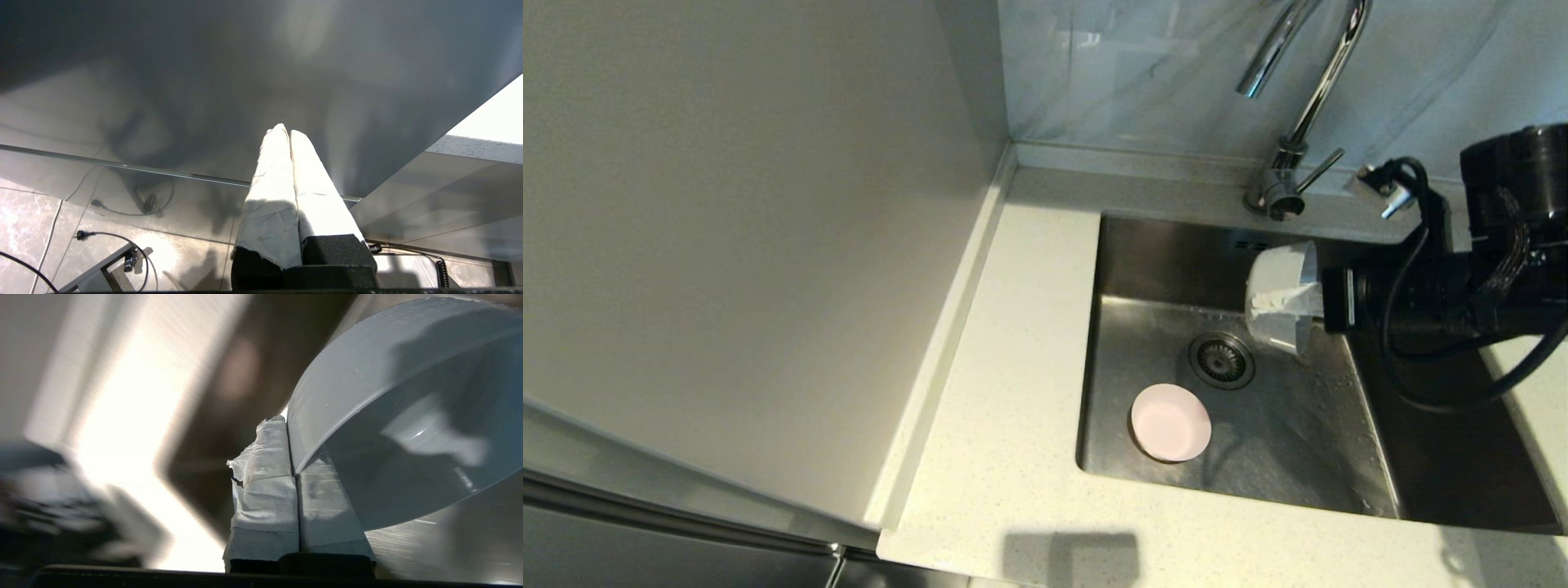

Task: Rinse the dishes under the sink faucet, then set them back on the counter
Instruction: Put a bowl back to the table from the sink

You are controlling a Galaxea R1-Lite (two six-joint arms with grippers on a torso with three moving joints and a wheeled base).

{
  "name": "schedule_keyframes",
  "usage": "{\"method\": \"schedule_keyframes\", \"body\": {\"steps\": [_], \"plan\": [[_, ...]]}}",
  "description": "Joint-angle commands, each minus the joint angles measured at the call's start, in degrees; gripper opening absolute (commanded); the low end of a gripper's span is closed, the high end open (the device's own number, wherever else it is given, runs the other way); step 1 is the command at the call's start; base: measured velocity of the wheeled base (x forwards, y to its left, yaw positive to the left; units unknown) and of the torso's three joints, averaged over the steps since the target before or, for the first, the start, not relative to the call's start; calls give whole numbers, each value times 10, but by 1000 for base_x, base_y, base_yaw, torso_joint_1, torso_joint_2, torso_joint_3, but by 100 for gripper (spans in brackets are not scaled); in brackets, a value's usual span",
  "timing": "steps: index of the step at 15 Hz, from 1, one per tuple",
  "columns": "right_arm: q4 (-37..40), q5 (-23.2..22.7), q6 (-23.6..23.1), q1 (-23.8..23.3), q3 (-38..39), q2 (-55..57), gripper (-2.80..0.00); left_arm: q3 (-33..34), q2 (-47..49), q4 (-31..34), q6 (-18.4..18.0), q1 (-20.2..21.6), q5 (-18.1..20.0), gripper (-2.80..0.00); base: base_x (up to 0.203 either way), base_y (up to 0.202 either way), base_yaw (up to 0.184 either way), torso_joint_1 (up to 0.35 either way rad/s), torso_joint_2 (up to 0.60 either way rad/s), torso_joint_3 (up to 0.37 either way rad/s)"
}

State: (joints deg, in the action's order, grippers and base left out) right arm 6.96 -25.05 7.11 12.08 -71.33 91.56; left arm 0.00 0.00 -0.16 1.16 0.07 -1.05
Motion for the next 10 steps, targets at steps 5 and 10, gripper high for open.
{"method": "schedule_keyframes", "body": {"steps": [5,10], "plan": [[200,-151,477,15,-278,59,-280,0,-2,0,1,0,1,-280,0,0,0,0,0,0],[237,-400,752,11,-378,81,-280,0,-2,0,1,0,0,-280,0,0,0,0,0,0]]}}
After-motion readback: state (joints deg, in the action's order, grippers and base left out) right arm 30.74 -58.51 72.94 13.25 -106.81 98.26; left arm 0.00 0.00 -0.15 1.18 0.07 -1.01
